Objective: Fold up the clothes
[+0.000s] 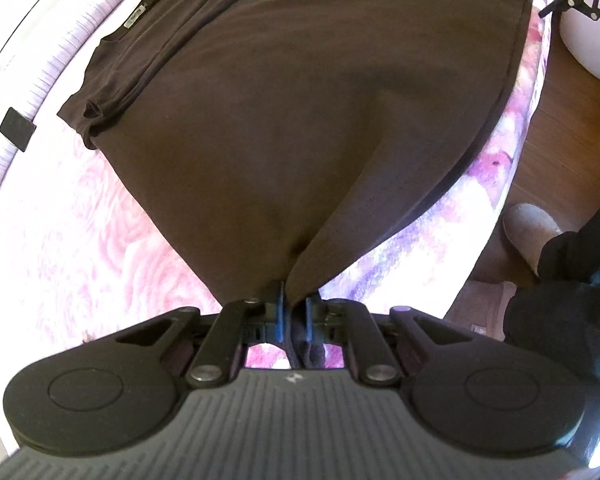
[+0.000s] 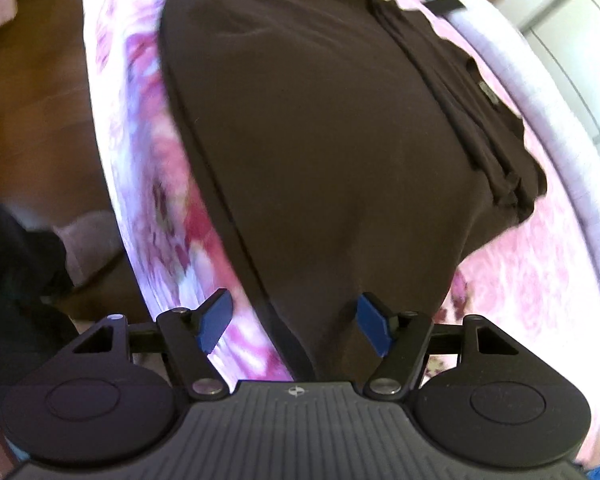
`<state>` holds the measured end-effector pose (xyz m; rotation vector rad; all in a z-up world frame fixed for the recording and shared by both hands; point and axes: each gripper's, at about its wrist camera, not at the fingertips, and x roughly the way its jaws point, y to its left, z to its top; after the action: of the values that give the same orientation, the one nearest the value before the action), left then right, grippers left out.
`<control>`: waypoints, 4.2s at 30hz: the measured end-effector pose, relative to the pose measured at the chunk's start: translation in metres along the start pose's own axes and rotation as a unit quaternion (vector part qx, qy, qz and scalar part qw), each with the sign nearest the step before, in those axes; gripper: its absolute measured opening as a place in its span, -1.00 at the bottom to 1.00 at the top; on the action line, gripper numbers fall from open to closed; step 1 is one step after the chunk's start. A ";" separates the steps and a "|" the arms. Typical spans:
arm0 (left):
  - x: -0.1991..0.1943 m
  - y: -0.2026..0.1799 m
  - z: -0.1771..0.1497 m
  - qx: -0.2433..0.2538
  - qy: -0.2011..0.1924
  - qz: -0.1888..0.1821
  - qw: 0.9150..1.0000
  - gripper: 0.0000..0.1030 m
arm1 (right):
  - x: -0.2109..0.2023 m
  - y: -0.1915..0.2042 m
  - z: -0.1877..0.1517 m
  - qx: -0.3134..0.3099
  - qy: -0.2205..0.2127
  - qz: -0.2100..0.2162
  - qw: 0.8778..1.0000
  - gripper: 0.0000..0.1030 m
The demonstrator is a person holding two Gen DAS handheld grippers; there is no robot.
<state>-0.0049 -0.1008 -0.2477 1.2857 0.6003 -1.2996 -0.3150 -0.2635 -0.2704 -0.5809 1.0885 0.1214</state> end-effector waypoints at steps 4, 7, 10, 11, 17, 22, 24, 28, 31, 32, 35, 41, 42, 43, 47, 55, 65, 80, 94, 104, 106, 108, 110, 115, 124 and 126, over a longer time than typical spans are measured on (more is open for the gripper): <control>-0.001 -0.001 -0.001 0.006 -0.001 0.003 1.000 -0.84 | 0.000 -0.008 -0.007 0.008 0.006 -0.008 1.000 -0.06; 0.000 0.000 -0.002 0.009 -0.002 0.003 1.000 -0.84 | 0.002 -0.017 -0.011 0.023 0.018 -0.019 0.999 -0.23; 0.000 -0.002 -0.002 0.008 -0.001 0.005 1.000 -0.84 | 0.005 -0.013 -0.012 -0.022 0.016 -0.026 0.999 -0.23; 0.000 -0.002 -0.002 0.007 -0.001 0.005 1.000 -0.84 | 0.006 -0.013 -0.011 -0.031 0.015 -0.028 0.999 -0.23; -0.008 0.000 0.000 0.005 -0.008 0.016 1.000 -0.89 | 0.003 -0.015 -0.008 -0.026 0.014 -0.024 0.999 -0.96; -0.033 0.012 0.007 -0.002 -0.020 0.020 1.000 -0.92 | -0.017 -0.048 0.008 0.024 -0.001 -0.043 0.999 -0.99; -0.048 0.008 0.006 0.014 -0.021 0.011 1.000 -0.93 | -0.028 -0.059 0.013 0.042 0.001 -0.027 0.999 -0.99; -0.079 -0.008 -0.003 0.023 -0.011 -0.005 1.000 -0.95 | -0.057 -0.051 0.015 0.018 0.000 0.007 1.000 -0.97; -0.102 -0.015 -0.005 0.007 -0.002 -0.013 1.000 -0.95 | -0.077 -0.046 0.014 0.030 0.006 0.027 0.999 -0.94; -0.110 -0.019 -0.006 0.008 0.001 -0.019 1.000 -0.95 | -0.084 -0.045 0.014 0.037 0.009 0.037 0.999 -0.95; -0.133 -0.033 -0.010 0.004 0.015 -0.039 0.999 -0.95 | -0.104 -0.037 0.010 0.036 0.019 0.064 0.997 -0.95; -0.170 -0.034 -0.009 0.012 0.037 -0.052 0.998 -0.94 | -0.147 -0.042 0.006 0.041 0.035 0.081 0.995 -0.96; -0.170 -0.020 -0.005 0.004 0.032 -0.039 0.999 -0.94 | -0.152 -0.053 0.011 0.044 0.031 0.071 0.996 -0.96; -0.170 -0.005 -0.001 -0.004 0.027 -0.026 0.999 -0.94 | -0.154 -0.067 0.022 0.046 0.023 0.057 0.997 -0.97; -0.155 0.090 0.026 -0.044 -0.014 0.025 0.999 -0.93 | -0.144 -0.138 0.097 0.046 -0.016 -0.021 0.999 -0.98; -0.014 0.311 0.061 -0.082 -0.048 -0.018 0.995 -0.93 | -0.012 -0.292 0.228 0.099 0.000 -0.072 0.992 -0.97; 0.125 0.400 0.082 -0.109 -0.003 -0.095 0.990 -0.92 | 0.138 -0.343 0.273 0.145 0.087 -0.026 0.985 -0.99; 0.209 0.450 0.086 -0.212 0.063 -0.100 0.970 -0.73 | 0.243 -0.423 0.276 0.209 0.072 0.044 0.974 -0.83; 0.159 0.425 0.075 -0.285 -0.033 -0.102 0.952 -0.63 | 0.201 -0.412 0.257 0.382 -0.015 0.044 0.923 -0.49; 0.203 0.438 0.064 -0.287 -0.023 -0.078 0.954 -0.95 | 0.257 -0.400 0.270 0.343 0.010 0.017 0.939 -0.62; 0.187 0.442 0.058 -0.288 -0.017 -0.040 0.957 -0.86 | 0.246 -0.405 0.266 0.342 0.025 -0.023 0.939 -0.60; 0.164 0.442 0.051 -0.297 -0.026 -0.033 0.954 -0.81 | 0.226 -0.402 0.261 0.356 0.021 -0.036 0.934 -0.58; 0.141 0.432 0.046 -0.289 -0.035 -0.031 0.956 -0.81 | 0.198 -0.387 0.265 0.372 0.005 -0.025 0.928 -0.58; 0.094 0.356 0.033 -0.249 -0.039 -0.086 0.964 -0.74 | 0.140 -0.307 0.286 0.385 -0.017 0.054 0.921 -0.49; 0.101 0.294 -0.016 -0.257 0.049 -0.073 0.962 -0.67 | 0.131 -0.217 0.245 0.410 0.084 0.096 0.903 -0.42; 0.087 0.298 -0.024 -0.291 0.052 -0.065 0.953 -0.67 | 0.112 -0.221 0.233 0.438 0.081 0.081 0.892 -0.26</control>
<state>0.2969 -0.1737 -0.2300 0.8342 1.0678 -1.0481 0.0065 -0.3539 -0.2046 0.3222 1.2179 -0.2767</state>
